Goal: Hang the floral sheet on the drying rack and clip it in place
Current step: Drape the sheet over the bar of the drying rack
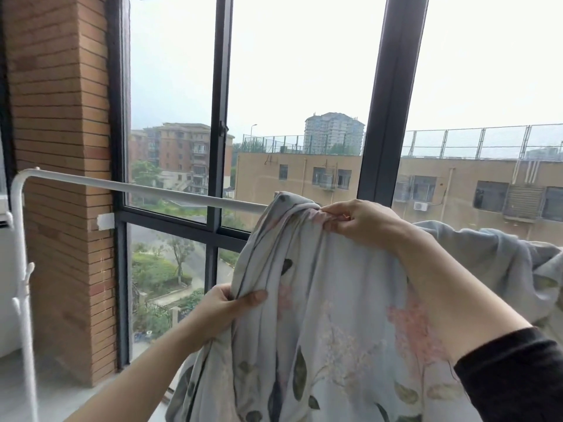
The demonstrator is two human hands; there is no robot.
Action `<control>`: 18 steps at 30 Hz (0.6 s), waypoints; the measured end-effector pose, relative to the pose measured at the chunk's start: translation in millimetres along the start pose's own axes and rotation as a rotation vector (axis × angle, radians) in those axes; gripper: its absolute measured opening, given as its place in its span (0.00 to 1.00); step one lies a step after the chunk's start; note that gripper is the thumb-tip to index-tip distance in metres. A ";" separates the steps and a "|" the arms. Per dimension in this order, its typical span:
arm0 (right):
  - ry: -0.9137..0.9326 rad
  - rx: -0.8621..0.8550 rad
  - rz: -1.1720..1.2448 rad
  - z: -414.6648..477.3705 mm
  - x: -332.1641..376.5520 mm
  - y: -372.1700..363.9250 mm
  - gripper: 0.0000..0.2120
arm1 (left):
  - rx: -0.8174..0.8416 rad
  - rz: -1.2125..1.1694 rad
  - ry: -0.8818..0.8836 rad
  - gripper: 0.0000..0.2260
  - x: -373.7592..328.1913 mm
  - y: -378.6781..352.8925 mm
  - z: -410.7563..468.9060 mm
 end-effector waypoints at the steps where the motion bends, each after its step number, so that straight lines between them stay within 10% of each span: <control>1: -0.001 0.000 0.009 0.2 -0.1 0.1 0.16 | -0.006 0.015 -0.004 0.24 -3.7 9.0 -1.6; 9: 0.017 -0.009 -0.011 -5.1 1.1 5.5 0.14 | -0.164 0.034 -0.144 0.05 -95.9 85.1 -1.4; 18: -0.005 -0.042 -0.011 -4.5 -6.3 5.3 0.08 | -0.408 0.393 -0.498 0.08 -236.8 103.3 64.2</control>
Point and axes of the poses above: each hand's wrist, its own z-axis towards the middle knuckle, its own y-axis out of the back of the hand, x = y × z, the point moved 8 cm from there along z, towards the middle knuckle, and after that the axes turned 2 degrees about -x, right-handed, at the moved point
